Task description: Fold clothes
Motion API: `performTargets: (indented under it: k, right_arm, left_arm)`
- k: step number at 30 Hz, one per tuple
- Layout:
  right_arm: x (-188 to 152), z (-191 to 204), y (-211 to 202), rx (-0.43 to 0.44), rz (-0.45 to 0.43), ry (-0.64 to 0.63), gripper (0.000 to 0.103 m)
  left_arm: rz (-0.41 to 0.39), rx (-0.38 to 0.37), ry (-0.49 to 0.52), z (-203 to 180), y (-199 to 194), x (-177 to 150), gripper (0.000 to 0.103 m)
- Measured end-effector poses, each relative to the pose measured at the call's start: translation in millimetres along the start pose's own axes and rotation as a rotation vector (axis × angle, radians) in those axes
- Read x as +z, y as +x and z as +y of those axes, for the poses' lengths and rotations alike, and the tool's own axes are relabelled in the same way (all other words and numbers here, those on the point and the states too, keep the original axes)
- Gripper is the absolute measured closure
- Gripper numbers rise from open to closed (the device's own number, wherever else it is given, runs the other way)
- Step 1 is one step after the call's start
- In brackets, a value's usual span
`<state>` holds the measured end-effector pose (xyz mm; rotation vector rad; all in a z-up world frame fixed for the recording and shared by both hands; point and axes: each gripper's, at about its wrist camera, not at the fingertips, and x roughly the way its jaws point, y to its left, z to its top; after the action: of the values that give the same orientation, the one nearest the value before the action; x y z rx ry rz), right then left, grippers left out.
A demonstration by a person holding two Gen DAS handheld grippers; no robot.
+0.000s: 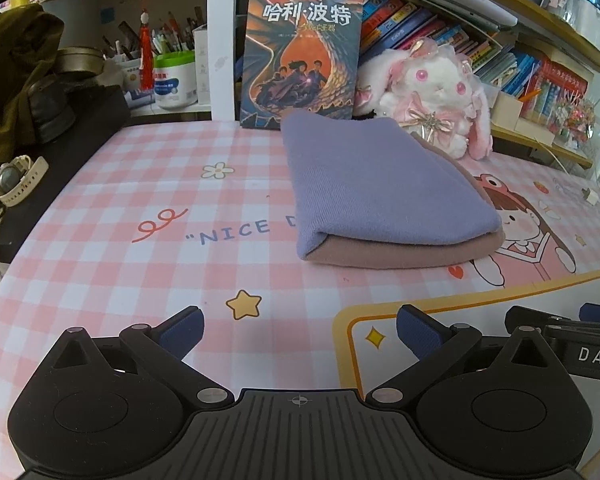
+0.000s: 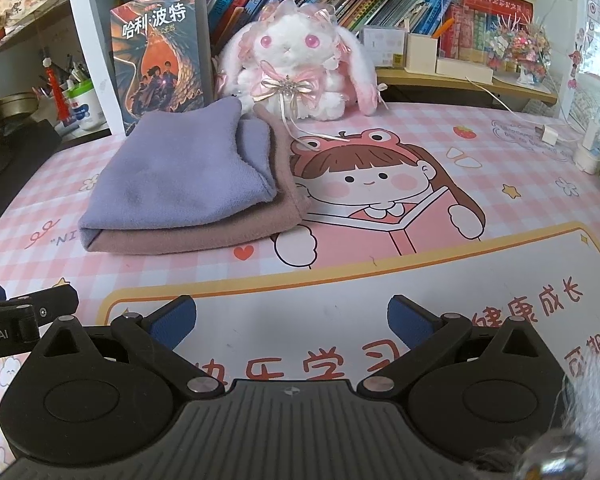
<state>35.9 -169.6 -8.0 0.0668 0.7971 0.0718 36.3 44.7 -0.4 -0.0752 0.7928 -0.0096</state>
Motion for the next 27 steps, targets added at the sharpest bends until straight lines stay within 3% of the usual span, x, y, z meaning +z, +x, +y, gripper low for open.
performTargets:
  k: [27]
  right_arm:
    - [0.9,-1.3,3.7,0.0,0.015,0.008,0.0]
  left_arm:
    - [0.018,0.007,0.0,1.2,5.3,0.5,0.0]
